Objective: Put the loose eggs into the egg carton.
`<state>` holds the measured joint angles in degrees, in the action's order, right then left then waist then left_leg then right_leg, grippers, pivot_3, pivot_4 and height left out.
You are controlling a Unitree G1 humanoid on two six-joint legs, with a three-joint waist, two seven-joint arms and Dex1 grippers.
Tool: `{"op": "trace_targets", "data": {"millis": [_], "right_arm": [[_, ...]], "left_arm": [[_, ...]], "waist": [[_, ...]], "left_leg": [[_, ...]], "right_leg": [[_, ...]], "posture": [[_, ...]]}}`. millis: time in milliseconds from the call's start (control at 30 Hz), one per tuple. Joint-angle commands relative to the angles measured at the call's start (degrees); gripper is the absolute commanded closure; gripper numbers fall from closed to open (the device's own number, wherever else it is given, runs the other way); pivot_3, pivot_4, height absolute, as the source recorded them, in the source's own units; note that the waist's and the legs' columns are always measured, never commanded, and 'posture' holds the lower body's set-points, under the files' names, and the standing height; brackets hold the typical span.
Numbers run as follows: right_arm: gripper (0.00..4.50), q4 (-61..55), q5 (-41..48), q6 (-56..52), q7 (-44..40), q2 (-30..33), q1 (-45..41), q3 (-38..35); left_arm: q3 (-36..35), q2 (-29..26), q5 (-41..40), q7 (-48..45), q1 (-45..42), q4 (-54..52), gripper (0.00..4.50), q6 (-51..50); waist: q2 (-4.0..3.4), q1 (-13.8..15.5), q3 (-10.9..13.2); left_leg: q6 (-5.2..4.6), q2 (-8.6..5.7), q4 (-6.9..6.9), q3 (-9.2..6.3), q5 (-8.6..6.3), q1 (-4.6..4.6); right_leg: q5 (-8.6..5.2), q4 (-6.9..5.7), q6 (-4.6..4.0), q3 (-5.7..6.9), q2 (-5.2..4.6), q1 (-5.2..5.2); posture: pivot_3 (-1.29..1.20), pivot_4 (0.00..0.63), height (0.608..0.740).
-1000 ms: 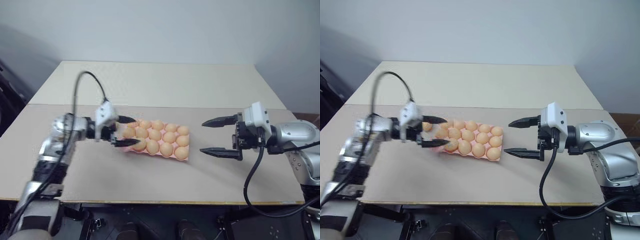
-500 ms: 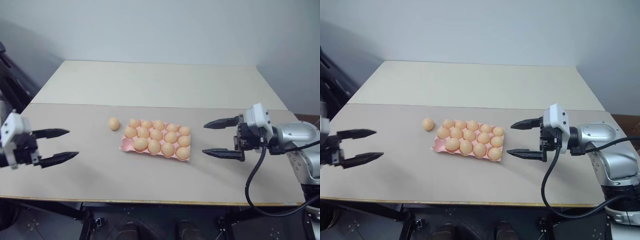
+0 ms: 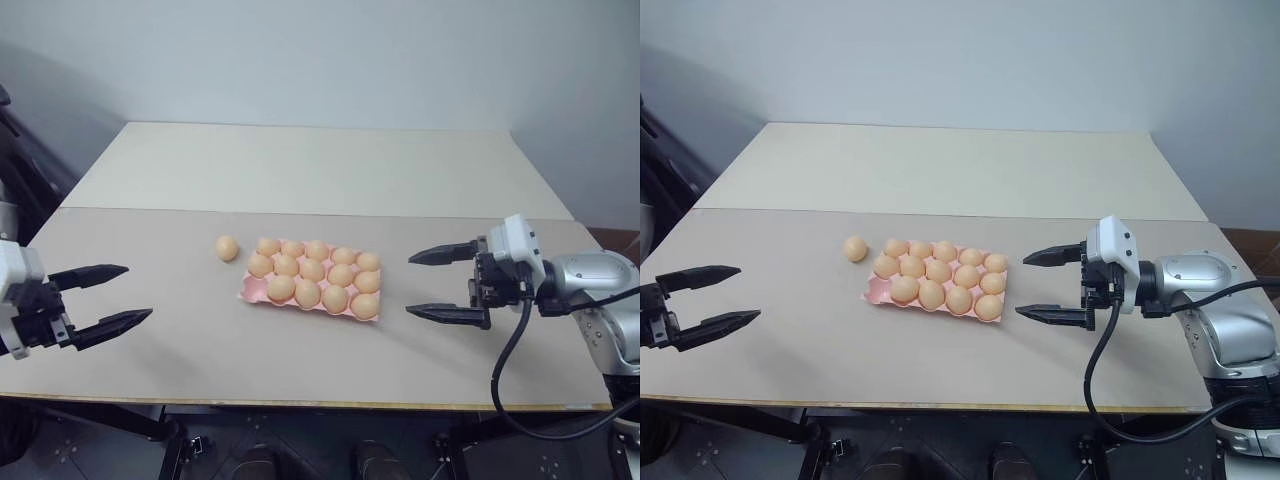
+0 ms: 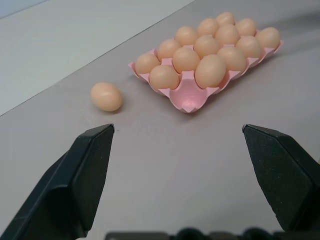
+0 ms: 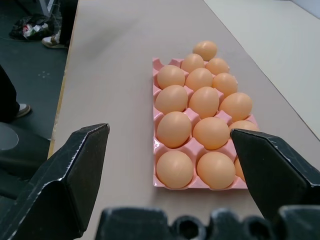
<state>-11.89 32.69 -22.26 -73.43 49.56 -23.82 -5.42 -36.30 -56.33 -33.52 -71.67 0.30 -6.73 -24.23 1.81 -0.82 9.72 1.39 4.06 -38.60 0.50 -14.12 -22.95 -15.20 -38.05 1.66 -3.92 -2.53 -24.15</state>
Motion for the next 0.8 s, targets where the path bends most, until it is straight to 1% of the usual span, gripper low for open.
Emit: {"op": "trace_targets", "data": {"millis": [33,133,233,433,533,633,767,800], "right_arm": [[0.00,-1.64,-0.04,1.73,0.01,0.83,-0.47,-1.66],[0.00,-1.47,-0.09,1.86,0.04,0.71,-1.14,-1.03],[0.00,-1.68,-0.01,1.99,0.13,0.53,-1.57,-0.72],[0.00,-1.66,-0.79,2.88,1.49,-0.16,-1.80,-0.59],[0.00,-1.93,-0.62,2.85,1.69,-0.17,-1.78,-0.82],[0.00,-2.67,-0.33,2.87,1.92,-0.32,-1.21,-1.11],[0.00,-3.21,-0.51,2.94,2.63,-0.50,-0.94,-1.27],[0.00,-3.51,-0.32,2.92,2.73,-0.45,-0.85,-1.41]], "left_arm": [[7.17,0.50,5.49,8.85,-7.22,3.09,0.03,0.41],[13.82,3.37,9.12,15.96,-15.91,7.41,0.03,-0.82],[19.82,7.86,13.11,21.99,-23.38,12.23,0.03,-0.72],[27.59,17.79,20.17,32.76,-35.43,23.92,0.03,-0.02],[29.45,21.23,23.40,37.73,-40.33,30.94,0.03,1.11],[30.81,24.59,27.09,43.60,-45.24,40.38,0.03,5.05],[32.23,27.00,28.64,43.71,-49.29,48.86,0.03,7.80],[32.44,27.40,28.76,43.27,-49.93,50.41,0.21,8.44]], "waist": [[0.00,0.41,0.00],[0.01,0.63,-0.01],[0.02,0.64,-0.01],[0.04,0.62,-0.03],[0.05,0.65,-0.03],[0.05,0.62,-0.03],[0.06,0.71,-0.04],[0.06,0.71,-0.04]], "left_leg": [[0.00,0.00,0.00,-0.01,0.00,0.01],[0.00,-0.04,-0.01,-0.02,0.00,0.02],[-0.01,-0.05,-0.03,-0.04,0.00,-0.13],[-0.01,-0.07,-0.15,-0.08,0.00,-0.18],[-0.02,-0.09,-0.17,-0.13,-0.01,-0.19],[-0.02,-0.11,-0.17,-0.14,-0.01,-0.21],[-0.02,-0.12,-0.21,-0.15,-0.01,-0.20],[-0.02,-0.13,-0.21,-0.15,-0.01,-0.18]], "right_leg": [[0.00,0.01,0.00,0.00,0.00,0.02],[0.00,0.01,0.00,0.00,-0.01,0.07],[0.01,0.02,0.01,0.00,0.00,-0.05],[0.02,-0.02,0.02,0.01,0.00,-0.04],[0.02,-0.01,0.02,0.02,0.00,-0.04],[0.03,0.00,0.03,0.01,-0.01,-0.04],[0.03,-0.02,0.04,0.02,-0.01,-0.01],[0.03,-0.02,0.04,0.02,-0.01,0.01]], "posture": [[0.00,0.150,0.740],[0.00,0.150,0.740],[0.00,0.150,0.740],[0.00,0.150,0.740],[0.00,0.150,0.740],[0.00,0.150,0.740],[0.00,0.150,0.740],[0.00,0.150,0.740]]}}
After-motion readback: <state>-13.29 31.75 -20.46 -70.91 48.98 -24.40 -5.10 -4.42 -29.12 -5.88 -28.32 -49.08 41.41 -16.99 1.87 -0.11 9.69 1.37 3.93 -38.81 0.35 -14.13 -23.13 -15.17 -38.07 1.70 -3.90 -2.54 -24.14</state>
